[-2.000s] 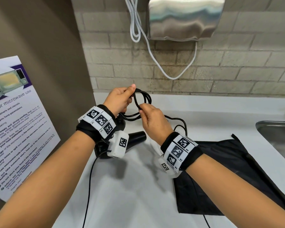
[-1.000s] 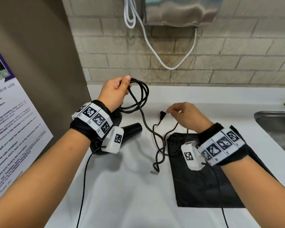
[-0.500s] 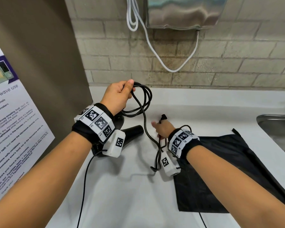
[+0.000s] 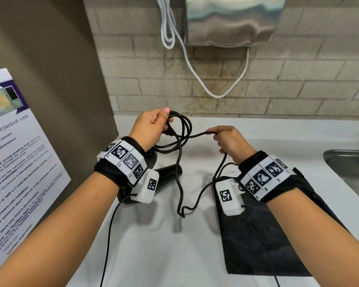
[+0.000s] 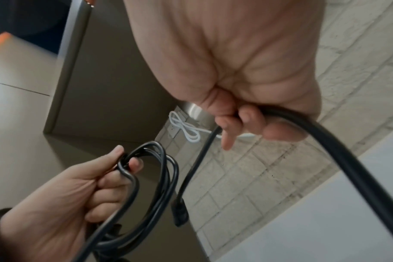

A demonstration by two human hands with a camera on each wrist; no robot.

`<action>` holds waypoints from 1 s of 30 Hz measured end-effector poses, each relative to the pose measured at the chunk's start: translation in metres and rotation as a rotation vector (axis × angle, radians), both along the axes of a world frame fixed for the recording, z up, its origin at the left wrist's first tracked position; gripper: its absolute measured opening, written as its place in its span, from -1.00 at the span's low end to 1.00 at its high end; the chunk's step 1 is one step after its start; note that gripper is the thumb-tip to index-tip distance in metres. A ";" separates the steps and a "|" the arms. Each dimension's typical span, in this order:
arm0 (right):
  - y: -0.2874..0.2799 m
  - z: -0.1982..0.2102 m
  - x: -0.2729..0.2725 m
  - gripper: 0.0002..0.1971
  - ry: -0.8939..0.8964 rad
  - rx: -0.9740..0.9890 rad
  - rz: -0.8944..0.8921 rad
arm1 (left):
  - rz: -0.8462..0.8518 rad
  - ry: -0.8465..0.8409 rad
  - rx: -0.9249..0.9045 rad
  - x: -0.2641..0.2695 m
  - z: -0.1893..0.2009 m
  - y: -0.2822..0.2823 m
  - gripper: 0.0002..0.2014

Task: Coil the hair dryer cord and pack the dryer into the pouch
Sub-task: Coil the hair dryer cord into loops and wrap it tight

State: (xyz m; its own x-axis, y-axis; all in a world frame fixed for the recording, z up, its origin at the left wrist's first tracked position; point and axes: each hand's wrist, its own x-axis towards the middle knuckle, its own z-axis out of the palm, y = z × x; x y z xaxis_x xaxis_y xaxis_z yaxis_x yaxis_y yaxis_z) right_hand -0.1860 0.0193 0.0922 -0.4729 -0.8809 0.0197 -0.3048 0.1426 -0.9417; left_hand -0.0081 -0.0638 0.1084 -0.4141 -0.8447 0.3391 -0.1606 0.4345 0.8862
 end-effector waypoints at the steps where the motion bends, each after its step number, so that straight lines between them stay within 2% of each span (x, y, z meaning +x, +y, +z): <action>1: 0.001 0.001 0.001 -0.75 0.023 0.016 0.009 | 0.002 -0.002 -0.005 0.000 0.000 0.000 -0.66; 6: 0.004 -0.010 0.000 -0.74 0.208 0.004 0.002 | 0.014 -0.025 -0.019 0.004 -0.001 -0.004 -0.65; 10: 0.007 -0.010 -0.003 -0.81 0.370 0.057 0.020 | 0.026 -0.027 -0.024 0.004 0.000 -0.004 -0.65; 12: 0.008 -0.008 -0.002 -0.72 0.433 0.123 0.068 | 0.029 -0.025 -0.024 0.004 0.000 -0.005 -0.66; 15: 0.008 -0.007 -0.003 -0.68 0.312 0.133 0.043 | 0.031 -0.024 -0.015 0.003 0.000 -0.007 -0.66; 17: 0.007 -0.005 -0.005 -0.65 0.255 0.101 0.002 | 0.029 -0.022 -0.003 0.003 0.000 -0.007 -0.66; 20: 0.006 -0.001 -0.001 -0.80 0.260 0.055 -0.059 | 0.021 -0.022 0.013 0.002 0.000 -0.008 -0.66; 22: 0.008 0.001 0.002 -0.73 0.343 0.027 -0.102 | 0.028 -0.030 0.005 0.002 0.000 -0.007 -0.66; 25: 0.010 0.002 0.004 -0.78 0.471 -0.062 -0.157 | 0.044 -0.027 -0.006 0.000 0.000 -0.007 -0.66; 27: 0.011 0.002 0.004 -0.80 0.497 -0.160 -0.145 | 0.054 -0.026 -0.012 0.000 0.001 -0.007 -0.66; 30: 0.013 0.004 0.011 -0.77 0.437 -0.321 -0.063 | 0.062 -0.032 -0.017 0.000 0.001 -0.009 -0.66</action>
State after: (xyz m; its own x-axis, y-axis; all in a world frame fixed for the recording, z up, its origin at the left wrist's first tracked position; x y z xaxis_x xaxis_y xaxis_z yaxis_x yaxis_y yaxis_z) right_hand -0.1747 0.0326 0.0959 -0.4120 -0.7685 0.4895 -0.6776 -0.1007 -0.7285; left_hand -0.0080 -0.0729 0.1098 -0.3722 -0.8635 0.3405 -0.2161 0.4373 0.8730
